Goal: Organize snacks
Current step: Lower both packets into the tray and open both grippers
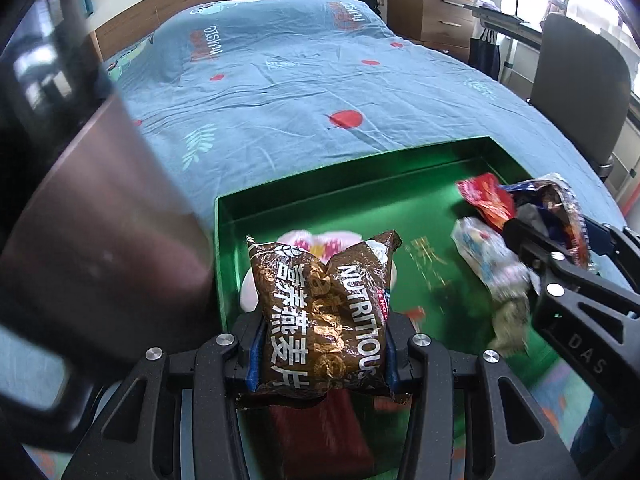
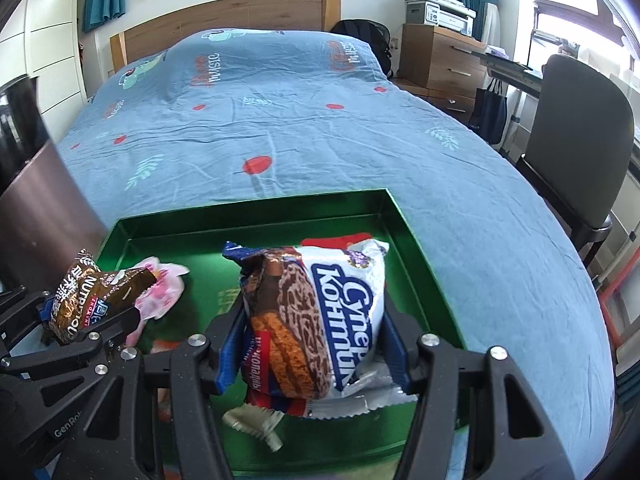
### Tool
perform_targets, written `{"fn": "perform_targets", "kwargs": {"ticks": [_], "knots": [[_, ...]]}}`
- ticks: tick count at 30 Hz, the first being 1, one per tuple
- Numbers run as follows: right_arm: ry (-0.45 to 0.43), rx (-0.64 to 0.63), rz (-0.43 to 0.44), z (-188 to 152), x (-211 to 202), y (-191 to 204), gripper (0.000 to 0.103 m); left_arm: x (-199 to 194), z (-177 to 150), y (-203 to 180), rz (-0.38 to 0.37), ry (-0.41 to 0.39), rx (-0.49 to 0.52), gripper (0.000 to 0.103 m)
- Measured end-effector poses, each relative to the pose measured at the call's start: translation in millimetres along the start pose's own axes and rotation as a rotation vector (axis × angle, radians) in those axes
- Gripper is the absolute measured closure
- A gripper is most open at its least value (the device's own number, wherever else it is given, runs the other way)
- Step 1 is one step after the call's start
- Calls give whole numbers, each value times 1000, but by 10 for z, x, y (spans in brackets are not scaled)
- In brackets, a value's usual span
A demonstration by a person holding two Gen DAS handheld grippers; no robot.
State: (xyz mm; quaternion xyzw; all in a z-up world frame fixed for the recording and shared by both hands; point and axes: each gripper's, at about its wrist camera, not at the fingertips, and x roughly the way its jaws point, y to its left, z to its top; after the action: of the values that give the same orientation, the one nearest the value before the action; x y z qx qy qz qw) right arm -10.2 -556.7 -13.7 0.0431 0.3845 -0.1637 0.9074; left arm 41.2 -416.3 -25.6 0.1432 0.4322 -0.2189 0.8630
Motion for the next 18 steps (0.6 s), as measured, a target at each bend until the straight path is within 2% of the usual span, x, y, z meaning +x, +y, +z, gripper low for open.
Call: {"fn": "perform_targets", "kwargs": {"ticks": [8, 18], "knots": [[43, 15, -13, 57, 446, -162, 0, 336, 153, -84, 15, 7, 10, 63], [70, 19, 15, 52, 533, -177, 0, 421, 196, -85, -9, 36, -10, 57]]}}
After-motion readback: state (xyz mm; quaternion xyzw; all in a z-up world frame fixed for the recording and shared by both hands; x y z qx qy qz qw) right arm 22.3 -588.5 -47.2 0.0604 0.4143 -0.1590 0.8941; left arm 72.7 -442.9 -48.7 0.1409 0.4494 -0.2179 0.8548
